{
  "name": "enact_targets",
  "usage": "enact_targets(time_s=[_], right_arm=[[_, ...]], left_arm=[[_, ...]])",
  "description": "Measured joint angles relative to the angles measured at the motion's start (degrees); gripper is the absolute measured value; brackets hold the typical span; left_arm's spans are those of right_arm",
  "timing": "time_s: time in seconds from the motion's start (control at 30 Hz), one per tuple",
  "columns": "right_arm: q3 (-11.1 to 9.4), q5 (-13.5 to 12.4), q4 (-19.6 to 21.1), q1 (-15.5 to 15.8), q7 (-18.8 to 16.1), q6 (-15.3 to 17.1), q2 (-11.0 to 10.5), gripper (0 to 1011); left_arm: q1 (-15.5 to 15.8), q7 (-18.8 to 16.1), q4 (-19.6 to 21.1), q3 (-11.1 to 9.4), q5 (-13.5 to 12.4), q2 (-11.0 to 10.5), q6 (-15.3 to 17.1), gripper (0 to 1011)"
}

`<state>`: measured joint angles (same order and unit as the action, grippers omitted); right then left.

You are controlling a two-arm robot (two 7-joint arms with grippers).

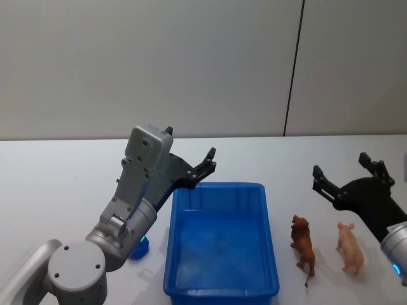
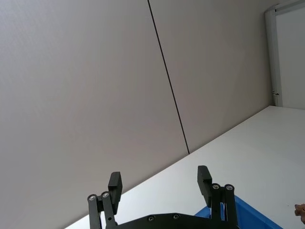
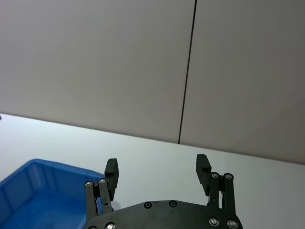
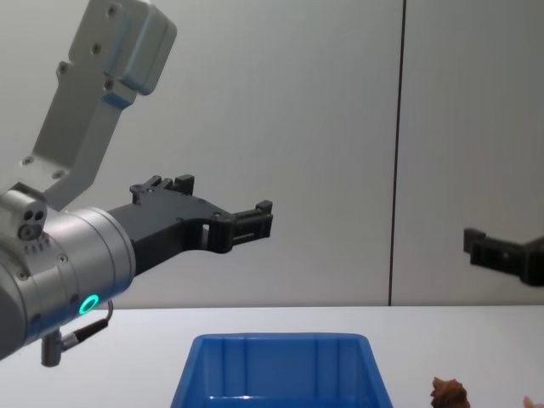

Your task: Pick up the two dolls from the table and place them into the box.

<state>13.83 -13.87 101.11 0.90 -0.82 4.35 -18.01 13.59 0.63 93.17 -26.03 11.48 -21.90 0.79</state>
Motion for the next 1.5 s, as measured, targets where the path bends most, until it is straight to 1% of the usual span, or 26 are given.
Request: enact_targets(time_s=[0.1,0.27,0.3,0.47,0.63,0.87,0.97,1.1,1.3,1.5], right_arm=[[0.3,0.8,0.0,0.2,1.2,0.9,0.3,1001],[1.0,2.6,0.2,1.4,4.8,3.9,1.2,1001],[1.0,2.6,0.2,1.4,4.8,3.9,1.2,1001],[1.5,3.8,0.3,2.5,7.9,6.8,1.8,1001],[1.6,4.4,0.2,3.5,10.3,8.9,2.0,1001],[1.3,4.6,-0.7,4.6,12.3,10.5,2.0,1001],[1.2,4.6,-1.0,4.8,12.5,10.8,2.0,1001],[0.8,3.8,-2.1,5.2,12.2,10.9,2.0,1001],[0.4,2.4,-4.1,5.3,10.2,10.1,2.0,1001],[0.2,1.6,-6.4,5.1,8.3,9.4,2.1,1001]], left_arm=[[0.0,0.0,0.0,0.0,0.0,0.0,0.0,1001],[0.0,0.0,0.0,0.0,0.0,0.0,0.0,1001],[0.0,0.0,0.0,0.0,0.0,0.0,0.0,1001],[0.0,0.0,0.0,0.0,0.0,0.0,0.0,1001],[0.0,0.0,0.0,0.0,0.0,0.0,0.0,1001],[0.0,0.0,0.0,0.0,0.0,0.0,0.0,1001],[0.0,0.0,0.0,0.0,0.0,0.0,0.0,1001],[0.0,0.0,0.0,0.0,0.0,0.0,0.0,1001],[0.0,0.0,0.0,0.0,0.0,0.0,0.0,1001],[0.0,0.0,0.0,0.0,0.0,0.0,0.0,1001]])
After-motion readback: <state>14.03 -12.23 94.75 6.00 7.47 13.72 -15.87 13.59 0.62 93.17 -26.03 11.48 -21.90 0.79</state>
